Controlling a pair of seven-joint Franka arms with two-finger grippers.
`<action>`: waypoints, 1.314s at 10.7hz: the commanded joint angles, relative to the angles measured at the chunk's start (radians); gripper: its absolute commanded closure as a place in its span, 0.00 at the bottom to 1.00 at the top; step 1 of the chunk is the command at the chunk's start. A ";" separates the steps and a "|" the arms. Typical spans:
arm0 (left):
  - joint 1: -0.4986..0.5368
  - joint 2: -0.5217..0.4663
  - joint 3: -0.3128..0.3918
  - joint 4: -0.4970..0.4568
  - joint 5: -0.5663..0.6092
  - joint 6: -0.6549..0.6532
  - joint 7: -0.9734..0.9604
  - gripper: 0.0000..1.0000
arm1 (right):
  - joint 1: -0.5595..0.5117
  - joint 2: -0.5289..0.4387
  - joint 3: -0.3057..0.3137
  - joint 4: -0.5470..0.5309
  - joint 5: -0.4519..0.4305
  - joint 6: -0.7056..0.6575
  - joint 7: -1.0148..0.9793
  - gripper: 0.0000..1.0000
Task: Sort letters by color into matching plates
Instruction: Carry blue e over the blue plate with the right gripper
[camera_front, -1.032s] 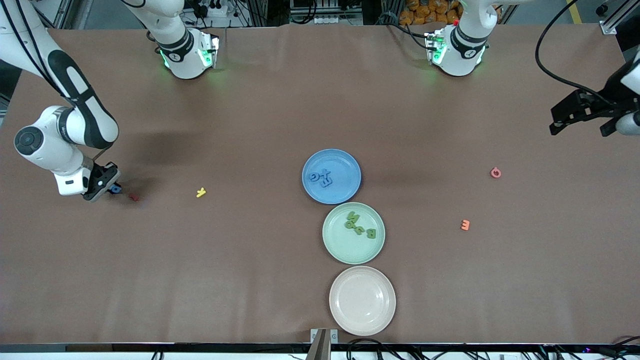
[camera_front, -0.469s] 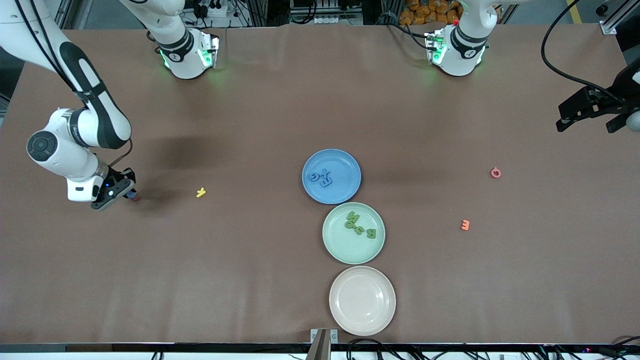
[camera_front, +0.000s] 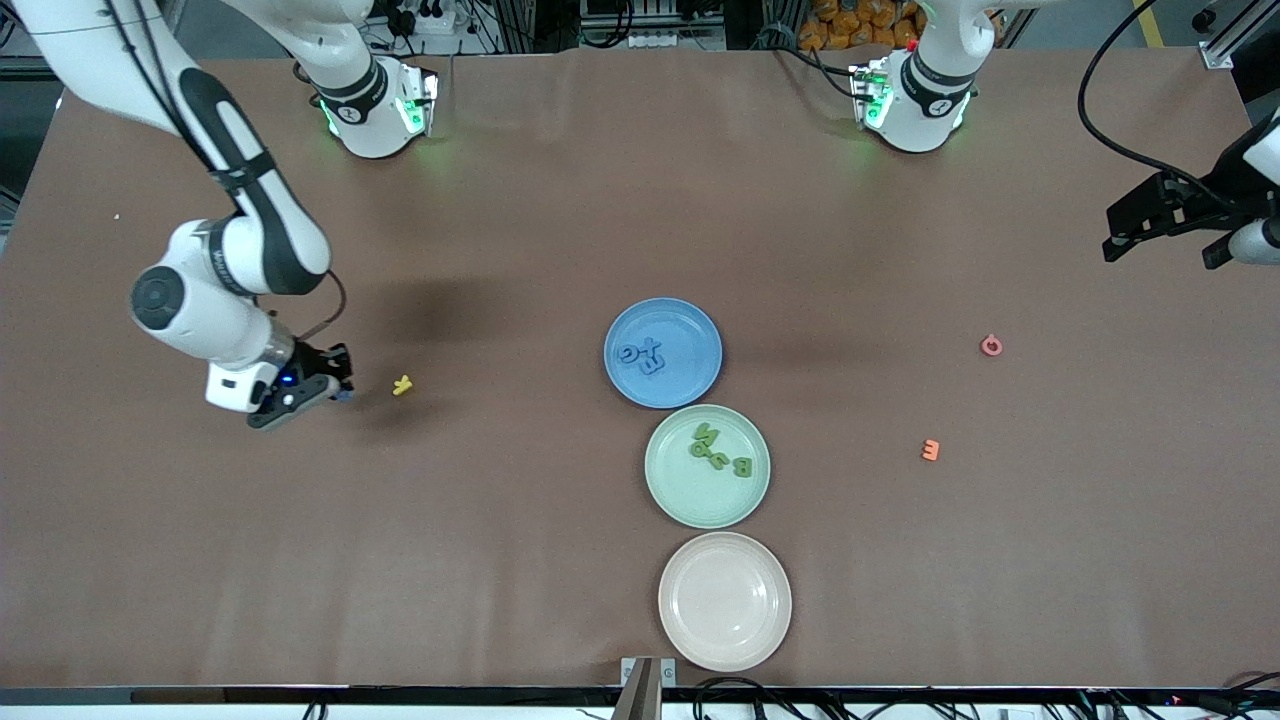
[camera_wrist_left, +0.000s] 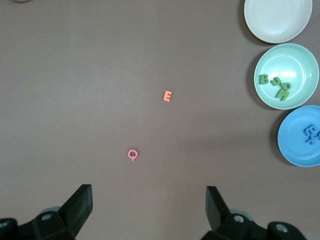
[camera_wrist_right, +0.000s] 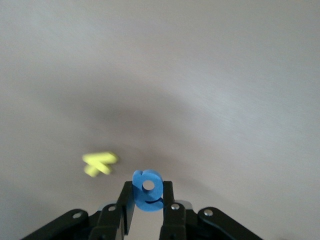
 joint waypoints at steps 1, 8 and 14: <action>0.008 -0.029 -0.002 -0.047 -0.023 0.020 0.038 0.00 | 0.179 -0.019 -0.005 0.019 0.026 -0.019 0.330 0.75; 0.009 -0.050 -0.002 -0.072 -0.023 0.020 0.033 0.00 | 0.572 0.043 -0.005 0.154 0.026 -0.027 0.993 0.75; -0.026 -0.051 0.027 -0.072 -0.023 0.021 0.021 0.00 | 0.777 0.290 -0.008 0.476 0.011 -0.062 1.392 0.74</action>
